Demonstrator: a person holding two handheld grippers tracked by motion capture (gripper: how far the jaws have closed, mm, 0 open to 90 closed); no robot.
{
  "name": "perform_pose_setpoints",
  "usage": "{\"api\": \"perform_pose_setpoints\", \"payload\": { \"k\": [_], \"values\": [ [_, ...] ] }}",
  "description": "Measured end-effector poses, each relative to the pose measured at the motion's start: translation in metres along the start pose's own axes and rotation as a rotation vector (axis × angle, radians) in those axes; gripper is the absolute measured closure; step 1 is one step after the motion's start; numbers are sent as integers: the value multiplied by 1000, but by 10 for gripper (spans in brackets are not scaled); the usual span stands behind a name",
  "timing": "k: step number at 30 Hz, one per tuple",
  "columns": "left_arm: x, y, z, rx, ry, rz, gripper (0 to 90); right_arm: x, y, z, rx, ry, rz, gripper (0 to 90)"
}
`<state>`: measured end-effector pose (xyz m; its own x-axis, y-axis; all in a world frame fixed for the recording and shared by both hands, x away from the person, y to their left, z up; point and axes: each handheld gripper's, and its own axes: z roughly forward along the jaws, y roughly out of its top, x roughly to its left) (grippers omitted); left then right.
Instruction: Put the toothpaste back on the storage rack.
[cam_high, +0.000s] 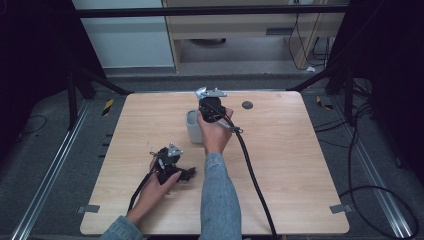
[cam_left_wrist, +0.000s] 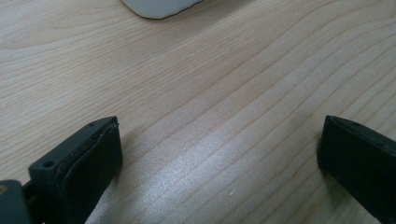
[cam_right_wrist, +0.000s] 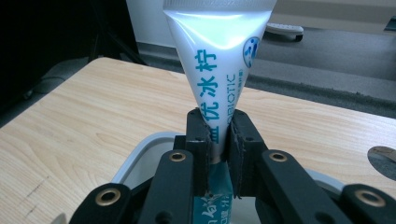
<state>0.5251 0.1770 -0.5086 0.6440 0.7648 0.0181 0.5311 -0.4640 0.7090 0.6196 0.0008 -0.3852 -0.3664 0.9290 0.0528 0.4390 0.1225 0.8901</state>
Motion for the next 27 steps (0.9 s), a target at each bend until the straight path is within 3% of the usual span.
{"api": "perform_pose_setpoints", "payload": {
  "k": [16,27],
  "values": [
    [0,0,0,-2,0,0,0,5,-6,5,32,10,-34,799],
    [0,0,0,-2,1,0,0,2,-8,6,41,15,-24,798]
  ]
}}
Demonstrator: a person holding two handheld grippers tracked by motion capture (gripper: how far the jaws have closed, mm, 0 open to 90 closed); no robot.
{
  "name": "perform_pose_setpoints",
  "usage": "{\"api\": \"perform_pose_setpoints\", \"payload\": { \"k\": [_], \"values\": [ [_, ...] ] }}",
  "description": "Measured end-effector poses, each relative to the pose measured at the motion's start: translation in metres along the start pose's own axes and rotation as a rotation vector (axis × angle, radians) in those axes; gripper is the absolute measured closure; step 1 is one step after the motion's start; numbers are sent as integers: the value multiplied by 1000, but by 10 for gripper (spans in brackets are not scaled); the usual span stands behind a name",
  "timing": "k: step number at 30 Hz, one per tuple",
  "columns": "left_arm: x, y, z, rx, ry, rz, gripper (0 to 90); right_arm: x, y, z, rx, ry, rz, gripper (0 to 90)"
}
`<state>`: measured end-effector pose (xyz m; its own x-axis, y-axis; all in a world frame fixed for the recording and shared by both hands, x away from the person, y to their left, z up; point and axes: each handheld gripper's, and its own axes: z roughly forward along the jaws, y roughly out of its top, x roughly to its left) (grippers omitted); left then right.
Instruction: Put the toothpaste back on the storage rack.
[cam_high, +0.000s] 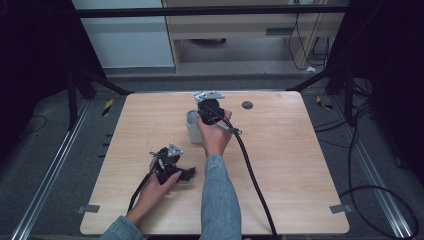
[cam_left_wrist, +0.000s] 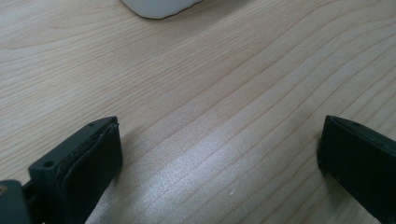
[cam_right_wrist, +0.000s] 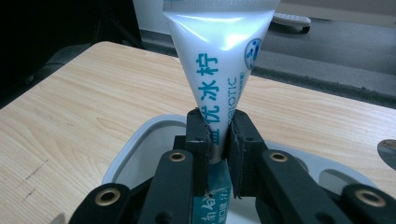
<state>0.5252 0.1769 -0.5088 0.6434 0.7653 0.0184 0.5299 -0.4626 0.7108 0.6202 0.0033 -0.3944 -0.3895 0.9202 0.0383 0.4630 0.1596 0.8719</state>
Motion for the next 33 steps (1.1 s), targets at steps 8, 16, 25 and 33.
{"api": "perform_pose_setpoints", "payload": {
  "k": [8,16,25,33],
  "values": [
    [0,0,0,1,0,0,0,-5,-5,-1,5,-1,17,798],
    [0,0,0,0,0,0,0,-4,-4,1,6,6,2,795],
    [0,0,0,0,0,0,0,-1,-1,4,23,9,-7,789],
    [0,0,0,2,-1,0,0,2,1,8,27,19,-3,763]
  ]
}}
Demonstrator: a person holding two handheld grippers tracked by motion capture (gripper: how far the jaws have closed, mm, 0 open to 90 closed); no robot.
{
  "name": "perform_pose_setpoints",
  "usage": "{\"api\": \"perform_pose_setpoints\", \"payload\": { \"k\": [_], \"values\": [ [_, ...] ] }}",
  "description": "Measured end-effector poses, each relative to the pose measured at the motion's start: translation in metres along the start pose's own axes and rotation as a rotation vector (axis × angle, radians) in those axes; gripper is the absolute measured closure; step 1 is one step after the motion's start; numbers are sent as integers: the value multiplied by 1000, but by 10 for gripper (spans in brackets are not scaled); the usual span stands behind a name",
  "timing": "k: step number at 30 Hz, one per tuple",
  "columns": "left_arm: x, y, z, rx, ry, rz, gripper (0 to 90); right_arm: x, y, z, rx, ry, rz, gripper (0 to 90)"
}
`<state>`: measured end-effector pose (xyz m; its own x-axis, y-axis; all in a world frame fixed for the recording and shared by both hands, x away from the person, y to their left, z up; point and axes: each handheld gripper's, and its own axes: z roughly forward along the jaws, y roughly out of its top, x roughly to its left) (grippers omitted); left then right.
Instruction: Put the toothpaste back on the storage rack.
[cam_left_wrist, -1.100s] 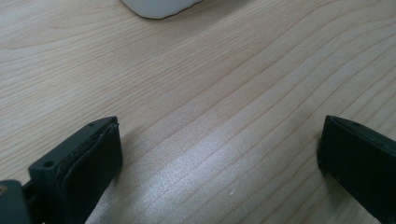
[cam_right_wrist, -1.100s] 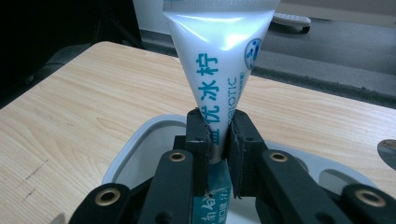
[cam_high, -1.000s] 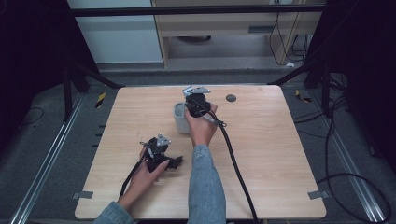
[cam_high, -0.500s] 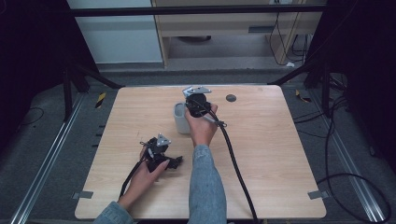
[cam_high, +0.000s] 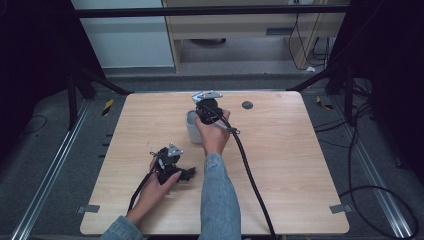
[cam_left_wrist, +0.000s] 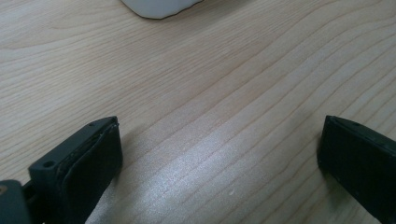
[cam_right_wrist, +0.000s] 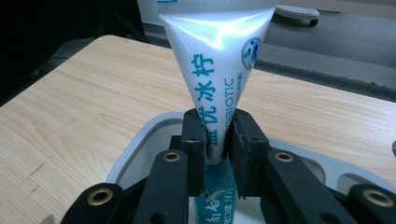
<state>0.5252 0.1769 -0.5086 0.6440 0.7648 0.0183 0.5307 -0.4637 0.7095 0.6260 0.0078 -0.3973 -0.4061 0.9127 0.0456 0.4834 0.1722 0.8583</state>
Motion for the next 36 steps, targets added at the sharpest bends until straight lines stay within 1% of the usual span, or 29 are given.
{"api": "perform_pose_setpoints", "payload": {
  "k": [3,4,12,19,26,27,28,29,31,35,36],
  "values": [
    [0,0,0,0,1,0,0,0,0,0,0,4,4,751],
    [0,0,0,0,1,0,0,0,1,1,-3,9,-5,729],
    [0,0,0,0,0,-1,0,0,1,-1,-2,31,-7,676],
    [0,0,0,0,0,-1,0,1,1,-1,3,36,-11,640],
    [0,0,0,0,1,-1,0,0,4,-9,-3,29,-6,544],
    [0,0,0,0,1,-1,0,0,4,-9,-3,29,-6,544],
    [0,0,0,-1,2,-3,0,0,4,-12,-4,23,-15,510],
    [0,0,0,-1,2,-3,0,0,4,-12,-4,23,-15,510],
    [0,0,0,-1,2,-3,0,0,5,-15,-1,14,-25,476],
    [-1,0,0,-1,4,-5,0,-1,7,-21,-2,14,-21,402],
    [-1,0,0,-1,4,-5,0,-1,7,-21,-2,14,-21,402]
  ]
}}
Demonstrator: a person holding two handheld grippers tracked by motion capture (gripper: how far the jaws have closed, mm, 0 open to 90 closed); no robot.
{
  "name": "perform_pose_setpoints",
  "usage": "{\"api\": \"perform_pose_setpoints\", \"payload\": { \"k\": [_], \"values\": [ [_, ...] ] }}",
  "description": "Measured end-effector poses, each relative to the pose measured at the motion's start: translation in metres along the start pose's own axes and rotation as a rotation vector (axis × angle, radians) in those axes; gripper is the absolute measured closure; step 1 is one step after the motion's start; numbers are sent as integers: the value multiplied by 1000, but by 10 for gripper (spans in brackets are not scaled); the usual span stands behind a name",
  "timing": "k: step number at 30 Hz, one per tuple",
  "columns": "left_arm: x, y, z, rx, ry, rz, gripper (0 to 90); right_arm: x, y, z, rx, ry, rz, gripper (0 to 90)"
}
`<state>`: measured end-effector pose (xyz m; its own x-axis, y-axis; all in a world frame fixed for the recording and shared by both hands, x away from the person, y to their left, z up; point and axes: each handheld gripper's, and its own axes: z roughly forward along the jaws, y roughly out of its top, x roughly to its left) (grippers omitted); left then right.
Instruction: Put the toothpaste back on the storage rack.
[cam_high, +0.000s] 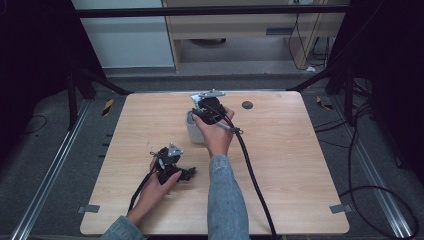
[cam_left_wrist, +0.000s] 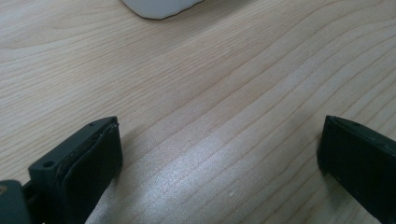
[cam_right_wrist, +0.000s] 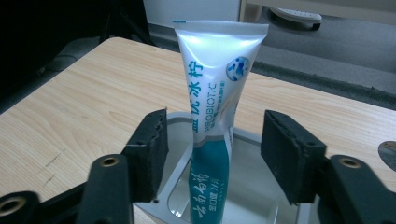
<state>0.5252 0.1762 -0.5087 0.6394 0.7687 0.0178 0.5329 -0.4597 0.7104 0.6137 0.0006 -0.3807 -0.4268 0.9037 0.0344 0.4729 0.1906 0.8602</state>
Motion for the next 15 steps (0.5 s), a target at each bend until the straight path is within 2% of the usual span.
{"api": "perform_pose_setpoints", "payload": {
  "k": [3,9,11,15],
  "values": [
    [0,0,0,0,0,0,0,-1,2,-3,-5,0,13,343],
    [0,0,0,0,0,0,0,-1,1,-5,13,10,-1,236],
    [0,0,0,0,0,0,0,-1,1,-7,44,-14,-36,186],
    [0,0,0,0,1,-1,0,-1,1,-12,84,-21,-66,141]
  ]
}}
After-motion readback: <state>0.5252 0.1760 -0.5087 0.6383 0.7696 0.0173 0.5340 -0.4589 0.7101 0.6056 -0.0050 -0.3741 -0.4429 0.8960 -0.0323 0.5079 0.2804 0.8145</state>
